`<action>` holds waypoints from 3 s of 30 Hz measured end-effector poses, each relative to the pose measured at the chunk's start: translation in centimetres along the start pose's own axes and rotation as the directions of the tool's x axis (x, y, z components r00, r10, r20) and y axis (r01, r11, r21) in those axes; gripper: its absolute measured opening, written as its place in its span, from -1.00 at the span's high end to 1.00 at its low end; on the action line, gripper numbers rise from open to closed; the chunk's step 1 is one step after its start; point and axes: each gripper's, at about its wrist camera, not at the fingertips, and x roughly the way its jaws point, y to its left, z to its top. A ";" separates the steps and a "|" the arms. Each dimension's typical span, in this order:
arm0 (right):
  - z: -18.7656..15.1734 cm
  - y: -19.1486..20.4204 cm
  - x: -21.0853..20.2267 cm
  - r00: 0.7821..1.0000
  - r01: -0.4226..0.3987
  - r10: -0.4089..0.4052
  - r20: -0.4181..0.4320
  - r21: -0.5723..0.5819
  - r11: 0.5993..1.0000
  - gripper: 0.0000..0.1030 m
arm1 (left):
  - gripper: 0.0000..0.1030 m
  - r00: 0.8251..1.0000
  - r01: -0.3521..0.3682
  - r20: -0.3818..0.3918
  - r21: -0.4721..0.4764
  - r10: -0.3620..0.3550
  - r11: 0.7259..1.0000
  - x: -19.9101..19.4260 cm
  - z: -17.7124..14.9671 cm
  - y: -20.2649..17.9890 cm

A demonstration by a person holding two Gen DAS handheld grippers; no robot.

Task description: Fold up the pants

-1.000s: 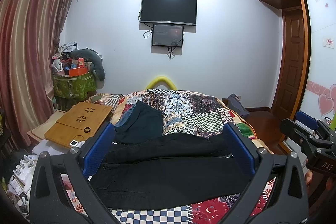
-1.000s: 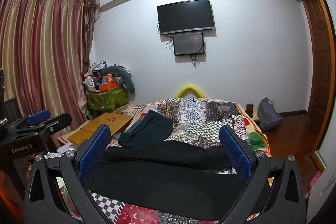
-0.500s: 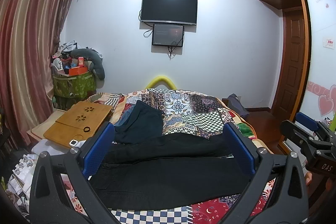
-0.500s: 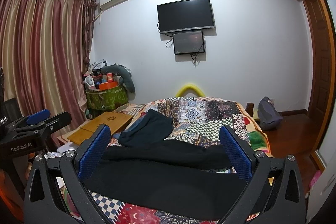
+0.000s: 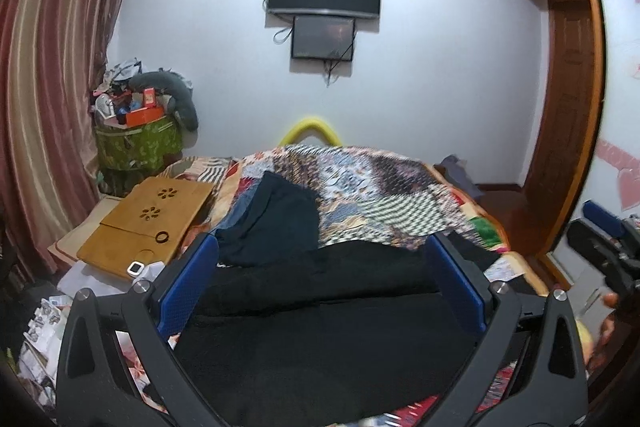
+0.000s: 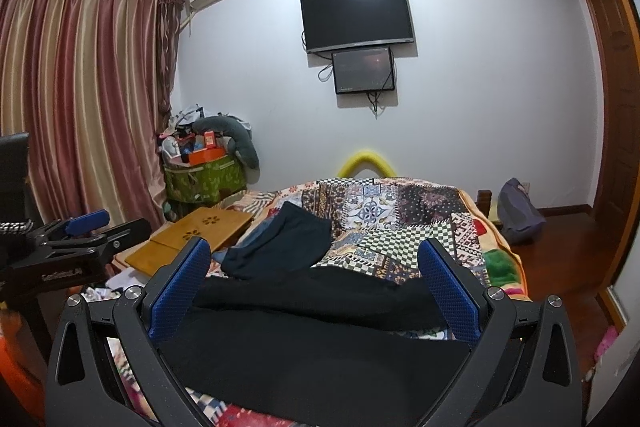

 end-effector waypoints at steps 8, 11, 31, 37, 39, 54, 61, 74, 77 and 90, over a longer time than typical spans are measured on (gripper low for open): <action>-0.9 -2.0 7.2 0.995 -0.035 0.033 -0.098 -0.010 0.999 -0.99 | -1.00 0.990 -0.024 -0.135 0.006 0.025 1.000 9.9 0.9 4.2; -1.6 -3.2 11.0 0.984 -0.046 0.042 -0.172 -0.017 0.999 -0.99 | -1.00 0.977 -0.031 -0.212 -0.003 0.030 1.000 14.4 0.9 6.5; -6.5 -9.7 31.1 0.788 -0.167 0.139 -0.600 0.009 0.986 -0.95 | -0.30 0.717 -0.203 -0.694 -0.113 0.069 0.973 36.8 -7.5 22.7; -7.5 -9.9 34.4 0.715 -0.221 0.181 -0.675 0.028 0.975 -0.81 | -0.14 0.619 -0.245 -0.784 -0.136 0.047 0.960 40.7 -10.5 24.5; -8.0 -9.7 35.3 0.681 -0.248 0.196 -0.706 0.030 0.968 -0.76 | -0.15 0.596 -0.253 -0.801 -0.122 0.055 0.960 41.6 -11.2 24.8; -10.2 -8.4 38.1 0.642 -0.287 0.195 -0.742 0.003 0.958 0.41 | 0.58 0.625 -0.273 -0.777 -0.124 0.078 0.954 42.2 -12.3 23.4; -9.8 -7.5 38.2 0.641 -0.264 0.143 -0.755 -0.042 0.963 0.91 | 0.82 0.677 -0.309 -0.713 -0.053 0.181 0.950 40.7 -10.1 21.8; -0.6 -7.2 33.6 0.830 -0.176 0.084 -0.551 -0.116 0.978 0.92 | 0.84 0.840 -0.288 -0.499 -0.081 0.211 0.954 33.7 0.6 22.1; -0.2 -6.6 31.5 0.833 -0.190 0.091 -0.546 -0.127 0.974 0.92 | 0.84 0.850 -0.273 -0.483 -0.065 0.209 0.960 31.8 0.9 21.3; -1.6 -5.0 21.7 0.837 -0.240 0.140 -0.529 -0.125 0.963 0.93 | 0.88 0.870 -0.231 -0.462 -0.077 0.171 0.970 21.6 -1.3 20.7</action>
